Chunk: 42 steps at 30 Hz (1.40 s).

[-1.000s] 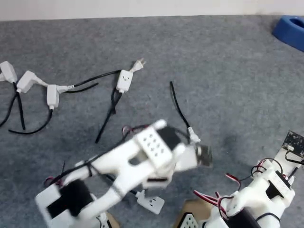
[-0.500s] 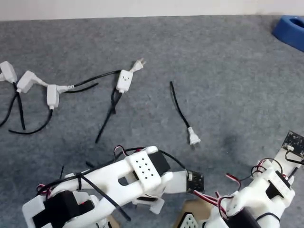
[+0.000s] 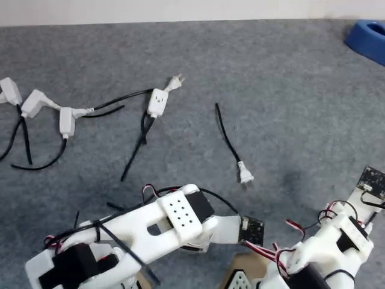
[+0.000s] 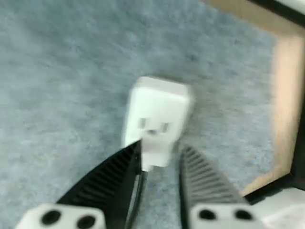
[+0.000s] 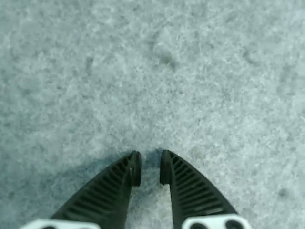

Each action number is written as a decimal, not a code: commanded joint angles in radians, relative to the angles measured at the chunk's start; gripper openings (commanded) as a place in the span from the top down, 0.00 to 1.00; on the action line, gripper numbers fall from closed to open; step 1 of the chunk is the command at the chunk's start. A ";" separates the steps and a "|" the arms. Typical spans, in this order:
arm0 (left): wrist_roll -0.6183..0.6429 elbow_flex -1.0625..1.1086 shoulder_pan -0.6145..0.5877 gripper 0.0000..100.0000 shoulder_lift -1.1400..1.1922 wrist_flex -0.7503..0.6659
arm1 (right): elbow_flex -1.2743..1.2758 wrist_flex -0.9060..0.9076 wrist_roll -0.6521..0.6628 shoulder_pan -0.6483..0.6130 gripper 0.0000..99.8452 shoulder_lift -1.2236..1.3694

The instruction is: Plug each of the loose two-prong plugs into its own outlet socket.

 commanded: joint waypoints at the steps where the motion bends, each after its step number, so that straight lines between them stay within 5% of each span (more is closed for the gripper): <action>1: -0.009 0.002 -0.067 0.95 -0.019 -0.020 | -0.012 -0.005 0.011 0.018 0.91 -0.027; 12: -0.101 -0.076 -0.323 0.94 -0.019 -0.017 | -0.012 -0.005 0.011 0.018 0.91 -0.027; 19: -0.058 -0.056 -0.266 0.79 -0.021 -0.025 | -0.012 -0.005 0.011 0.010 0.91 -0.027; 42: -0.058 -0.073 -0.225 0.80 0.119 -0.155 | -0.012 -0.005 0.011 0.018 0.91 -0.027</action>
